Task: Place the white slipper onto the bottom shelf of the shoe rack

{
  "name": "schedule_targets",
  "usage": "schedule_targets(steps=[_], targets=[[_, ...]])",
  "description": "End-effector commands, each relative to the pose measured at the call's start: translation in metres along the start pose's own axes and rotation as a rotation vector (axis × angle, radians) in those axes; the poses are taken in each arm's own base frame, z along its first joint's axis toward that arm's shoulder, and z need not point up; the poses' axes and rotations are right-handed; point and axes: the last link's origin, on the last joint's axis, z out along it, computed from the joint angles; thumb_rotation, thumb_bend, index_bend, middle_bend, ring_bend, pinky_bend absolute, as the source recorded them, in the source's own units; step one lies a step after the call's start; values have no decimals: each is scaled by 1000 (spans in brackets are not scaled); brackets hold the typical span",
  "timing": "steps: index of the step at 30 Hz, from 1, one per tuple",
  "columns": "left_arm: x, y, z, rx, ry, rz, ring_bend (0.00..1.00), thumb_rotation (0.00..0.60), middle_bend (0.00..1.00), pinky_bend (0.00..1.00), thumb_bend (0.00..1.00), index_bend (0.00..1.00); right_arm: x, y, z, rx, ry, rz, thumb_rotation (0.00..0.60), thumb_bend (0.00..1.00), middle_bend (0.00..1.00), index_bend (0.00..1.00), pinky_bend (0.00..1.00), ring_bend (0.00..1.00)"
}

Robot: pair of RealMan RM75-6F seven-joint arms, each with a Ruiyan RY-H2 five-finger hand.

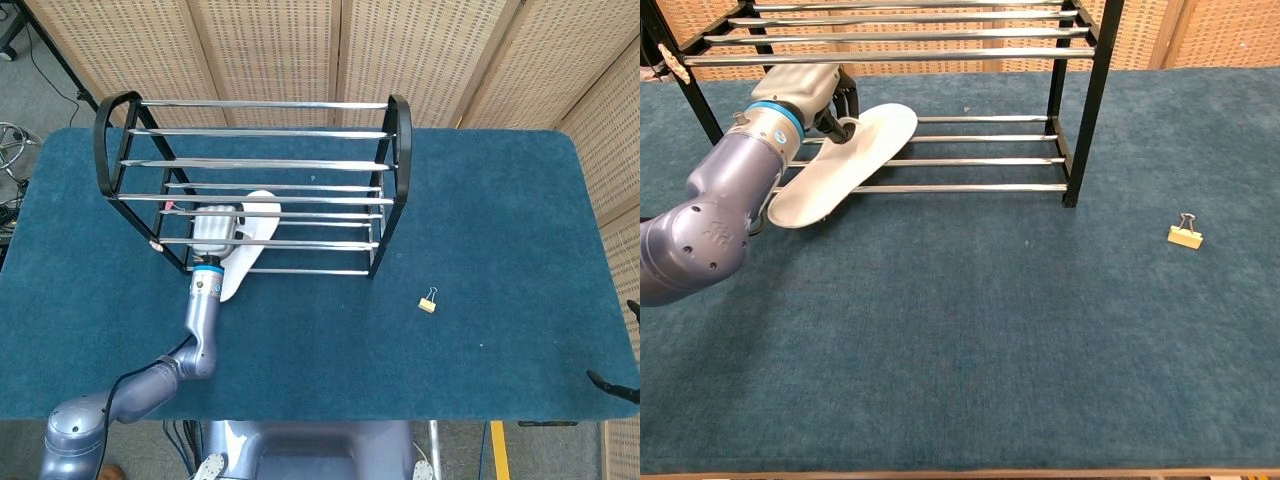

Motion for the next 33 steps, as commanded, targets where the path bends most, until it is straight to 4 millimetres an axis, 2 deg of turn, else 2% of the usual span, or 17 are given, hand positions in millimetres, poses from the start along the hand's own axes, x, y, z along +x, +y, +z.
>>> schedule_targets(steps=[1, 12, 14, 16, 18, 21, 27, 33], targets=[[1, 1, 3, 30, 5, -4, 547, 600, 583, 632, 503, 721, 0, 0, 0, 0, 1, 1, 600, 0, 0, 0, 0, 0], [2, 3, 6, 67, -1, -18, 537, 600, 579, 632, 497, 700, 2, 1, -1, -1, 6, 5, 600, 0, 0, 0, 0, 0], [1, 3, 7, 75, -13, -16, 496, 600, 541, 631, 486, 662, 2, 1, -1, -2, 4, 5, 600, 0, 0, 0, 0, 0], [0, 3, 7, 81, -21, -24, 407, 600, 460, 600, 470, 579, 2, 1, -1, -2, 3, 4, 600, 0, 0, 0, 0, 0], [-1, 3, 6, 83, -38, -38, 288, 600, 353, 514, 437, 458, 2, 1, -2, 0, 6, 4, 600, 0, 0, 0, 0, 0], [0, 3, 4, 76, -49, -50, 220, 600, 283, 456, 379, 376, 3, 1, -2, 0, 8, 4, 600, 0, 0, 0, 0, 0], [2, 1, -2, 52, -59, -49, 180, 600, 258, 415, 309, 351, 3, 0, -3, 5, 8, 5, 600, 0, 0, 0, 0, 0], [3, 1, -11, 22, -71, -47, 171, 600, 248, 415, 304, 351, 4, 0, -4, 7, 11, 9, 600, 0, 0, 0, 0, 0]])
